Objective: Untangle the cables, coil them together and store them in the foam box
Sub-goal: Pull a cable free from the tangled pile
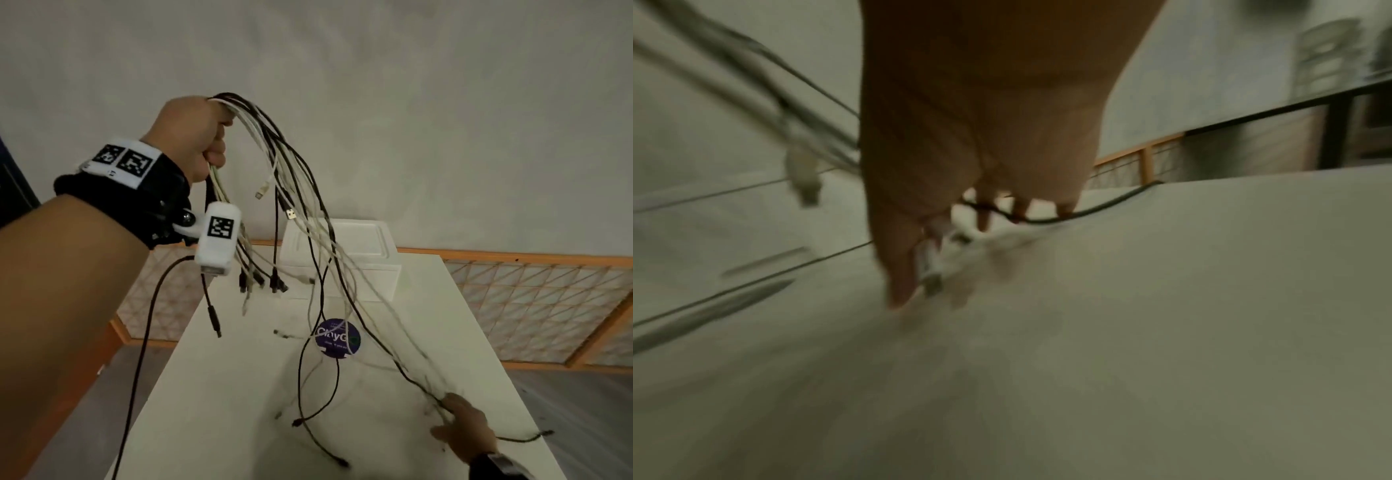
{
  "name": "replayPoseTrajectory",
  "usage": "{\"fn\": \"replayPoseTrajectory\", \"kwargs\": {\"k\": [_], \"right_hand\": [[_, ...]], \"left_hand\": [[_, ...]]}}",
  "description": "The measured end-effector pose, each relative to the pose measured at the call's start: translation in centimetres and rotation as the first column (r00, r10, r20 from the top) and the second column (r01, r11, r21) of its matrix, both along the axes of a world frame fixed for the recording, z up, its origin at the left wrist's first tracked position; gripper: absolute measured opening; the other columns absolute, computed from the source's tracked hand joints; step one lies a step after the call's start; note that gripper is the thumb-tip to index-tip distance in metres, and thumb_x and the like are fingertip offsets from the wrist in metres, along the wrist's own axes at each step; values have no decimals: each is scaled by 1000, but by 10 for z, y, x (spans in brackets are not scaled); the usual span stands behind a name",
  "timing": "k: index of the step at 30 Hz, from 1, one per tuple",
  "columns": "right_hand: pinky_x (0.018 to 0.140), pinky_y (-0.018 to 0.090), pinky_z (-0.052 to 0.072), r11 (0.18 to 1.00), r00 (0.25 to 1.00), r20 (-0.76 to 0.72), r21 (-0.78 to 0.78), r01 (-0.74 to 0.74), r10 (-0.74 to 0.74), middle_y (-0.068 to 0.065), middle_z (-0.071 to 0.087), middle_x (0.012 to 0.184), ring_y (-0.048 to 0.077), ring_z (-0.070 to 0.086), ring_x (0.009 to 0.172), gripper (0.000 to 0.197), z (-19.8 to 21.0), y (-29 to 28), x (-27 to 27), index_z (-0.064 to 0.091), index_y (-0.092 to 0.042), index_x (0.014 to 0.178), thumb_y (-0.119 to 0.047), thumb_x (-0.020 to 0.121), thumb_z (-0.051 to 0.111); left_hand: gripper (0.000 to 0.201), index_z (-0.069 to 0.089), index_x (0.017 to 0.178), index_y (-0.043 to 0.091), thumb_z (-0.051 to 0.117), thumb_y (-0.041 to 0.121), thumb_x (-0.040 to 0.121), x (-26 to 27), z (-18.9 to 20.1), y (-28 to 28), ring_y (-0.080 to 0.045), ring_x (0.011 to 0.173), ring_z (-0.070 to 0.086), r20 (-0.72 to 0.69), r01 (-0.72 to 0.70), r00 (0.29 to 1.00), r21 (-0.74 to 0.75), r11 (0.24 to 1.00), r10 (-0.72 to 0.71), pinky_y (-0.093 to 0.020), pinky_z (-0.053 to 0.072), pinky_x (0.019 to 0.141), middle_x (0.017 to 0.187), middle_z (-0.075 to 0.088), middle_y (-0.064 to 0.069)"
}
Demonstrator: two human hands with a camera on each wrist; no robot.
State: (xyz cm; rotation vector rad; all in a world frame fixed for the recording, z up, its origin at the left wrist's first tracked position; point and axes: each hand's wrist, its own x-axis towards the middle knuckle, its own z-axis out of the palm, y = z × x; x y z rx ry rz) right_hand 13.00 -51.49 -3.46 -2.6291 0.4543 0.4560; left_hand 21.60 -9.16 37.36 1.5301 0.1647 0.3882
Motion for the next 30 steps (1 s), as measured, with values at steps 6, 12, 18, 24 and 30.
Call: {"fn": "replayPoseTrajectory", "kwargs": {"k": [6, 12, 18, 24, 30], "right_hand": [[110, 27, 26, 984, 947, -266, 43, -175, 180, 4, 34, 149, 18, 32, 137, 149, 37, -13, 21, 34, -22, 142, -82, 10, 70], [98, 23, 33, 893, 776, 621, 283, -349, 106, -1, 47, 138, 13, 43, 124, 95, 186, 83, 75, 37, -19, 138, -25, 59, 88], [98, 24, 41, 549, 725, 678, 561, -620, 125, -2, 53, 134, 7, 52, 121, 99, 243, 184, 82, 32, -30, 135, -26, 55, 90], [62, 37, 50, 720, 797, 603, 569, -396, -38, 2, 59, 70, 17, 56, 62, 8, 165, 180, 76, 56, -14, 90, -21, 88, 57], [66, 33, 43, 932, 890, 431, 241, -272, 148, -7, 53, 64, 19, 55, 68, 20, 60, 100, 44, 46, -28, 71, -22, 82, 60]], "left_hand": [[26, 42, 66, 15, 51, 15, 91, 0, 5, -12, -8, 35, 17, 14, 19, 1000, -33, 999, -18, -21, 14, 39, 37, 26, 9], [28, 42, 64, 16, 51, 11, 89, -10, -2, -54, -8, 32, 19, 43, 106, 993, 98, 989, -111, -14, 14, 40, 37, 28, 8], [27, 46, 65, 12, 52, 10, 91, -27, -11, -84, -8, 32, 19, 45, 261, 960, 219, 940, -277, -15, 14, 41, 36, 28, 8], [26, 45, 64, 12, 50, 5, 88, -27, -17, -57, -8, 33, 18, 28, 170, 983, 198, 965, -179, -15, 15, 39, 37, 27, 8], [29, 37, 64, 16, 49, 4, 87, -9, -39, -5, -9, 33, 16, -51, -16, 999, 57, 998, 19, -16, 14, 38, 38, 27, 7]]}}
